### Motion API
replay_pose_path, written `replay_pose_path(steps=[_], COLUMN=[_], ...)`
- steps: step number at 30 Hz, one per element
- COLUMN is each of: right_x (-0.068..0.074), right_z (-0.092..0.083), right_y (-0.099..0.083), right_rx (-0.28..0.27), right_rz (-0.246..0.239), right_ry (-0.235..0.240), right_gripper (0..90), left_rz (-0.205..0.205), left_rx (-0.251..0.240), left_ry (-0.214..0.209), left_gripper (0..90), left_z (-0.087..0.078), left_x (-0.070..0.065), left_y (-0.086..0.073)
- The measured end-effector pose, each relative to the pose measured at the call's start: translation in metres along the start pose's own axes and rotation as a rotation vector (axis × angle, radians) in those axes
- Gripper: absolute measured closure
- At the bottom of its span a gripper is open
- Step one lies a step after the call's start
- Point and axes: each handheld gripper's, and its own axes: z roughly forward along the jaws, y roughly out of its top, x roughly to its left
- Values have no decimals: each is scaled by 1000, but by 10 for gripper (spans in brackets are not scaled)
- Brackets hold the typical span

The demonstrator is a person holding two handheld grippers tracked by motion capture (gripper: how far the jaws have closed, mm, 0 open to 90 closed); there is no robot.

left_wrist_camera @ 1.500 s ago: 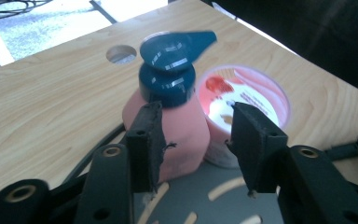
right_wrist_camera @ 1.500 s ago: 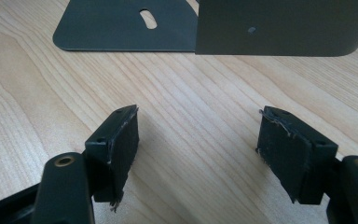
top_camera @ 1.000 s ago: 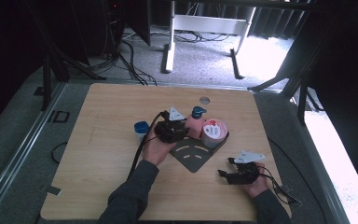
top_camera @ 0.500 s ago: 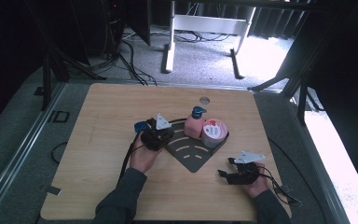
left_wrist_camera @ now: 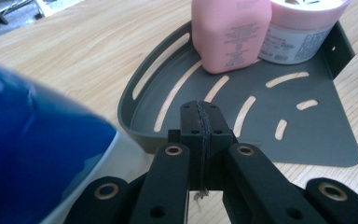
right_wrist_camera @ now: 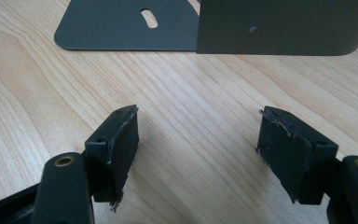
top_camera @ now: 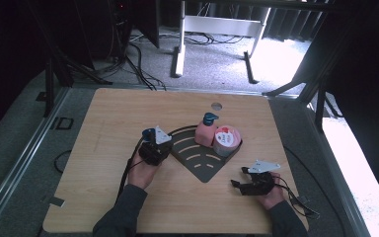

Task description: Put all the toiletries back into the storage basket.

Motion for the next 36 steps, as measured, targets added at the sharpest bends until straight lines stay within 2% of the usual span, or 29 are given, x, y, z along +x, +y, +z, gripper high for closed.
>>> replay_pose_path(steps=[9,22,31,36], right_x=[0,0,0,0], right_z=[0,0,0,0], right_y=[0,0,0,0], right_rx=[1,1,2,1], right_rz=[2,2,1,1], right_ry=[0,1,1,1], right_gripper=[287,287,287,286], left_rz=[-8,-26,-32,-45], left_rx=[13,28,31,11], left_ry=[32,35,26,-7], left_gripper=[895,895,895,893], left_z=[-1,1,0,-9], left_x=[5,9,8,9], left_y=[-7,-13,-15,-17])
